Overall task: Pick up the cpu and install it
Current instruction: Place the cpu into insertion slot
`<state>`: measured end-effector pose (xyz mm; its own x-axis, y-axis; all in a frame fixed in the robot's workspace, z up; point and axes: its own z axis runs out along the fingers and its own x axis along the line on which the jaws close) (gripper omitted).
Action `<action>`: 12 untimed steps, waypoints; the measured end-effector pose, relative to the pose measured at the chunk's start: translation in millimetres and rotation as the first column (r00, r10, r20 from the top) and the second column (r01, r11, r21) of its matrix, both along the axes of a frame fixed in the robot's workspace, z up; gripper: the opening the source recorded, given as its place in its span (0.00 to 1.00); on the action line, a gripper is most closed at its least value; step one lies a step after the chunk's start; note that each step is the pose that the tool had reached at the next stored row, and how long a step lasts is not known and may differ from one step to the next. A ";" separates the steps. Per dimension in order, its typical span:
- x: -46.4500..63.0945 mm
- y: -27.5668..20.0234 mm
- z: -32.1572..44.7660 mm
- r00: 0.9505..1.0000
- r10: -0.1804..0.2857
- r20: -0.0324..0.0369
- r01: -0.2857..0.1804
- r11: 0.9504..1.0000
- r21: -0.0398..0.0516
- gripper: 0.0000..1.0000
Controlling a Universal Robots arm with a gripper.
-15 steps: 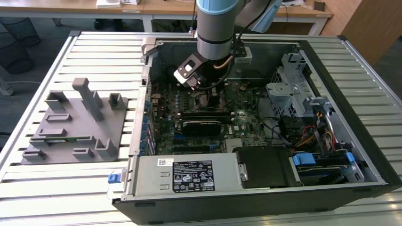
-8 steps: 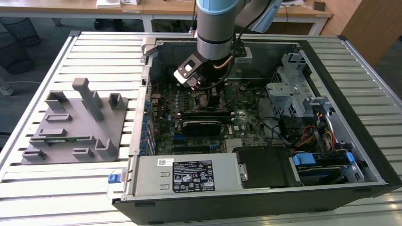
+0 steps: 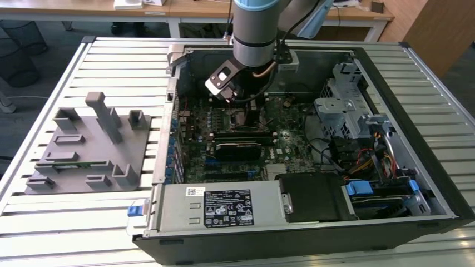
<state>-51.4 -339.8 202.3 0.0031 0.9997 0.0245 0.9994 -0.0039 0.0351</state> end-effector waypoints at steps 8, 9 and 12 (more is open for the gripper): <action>0.0 0.0 8.7 1.000 0.000 -0.001 0.000 1.000 -0.001 0.29; 0.0 0.0 9.5 1.000 0.000 -0.001 0.000 1.000 -0.001 0.29; 0.0 0.0 11.5 1.000 0.000 -0.001 0.000 1.000 -0.001 0.11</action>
<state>-51.4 -339.8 213.8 0.0031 0.9997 0.0235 0.9994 -0.0039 0.0345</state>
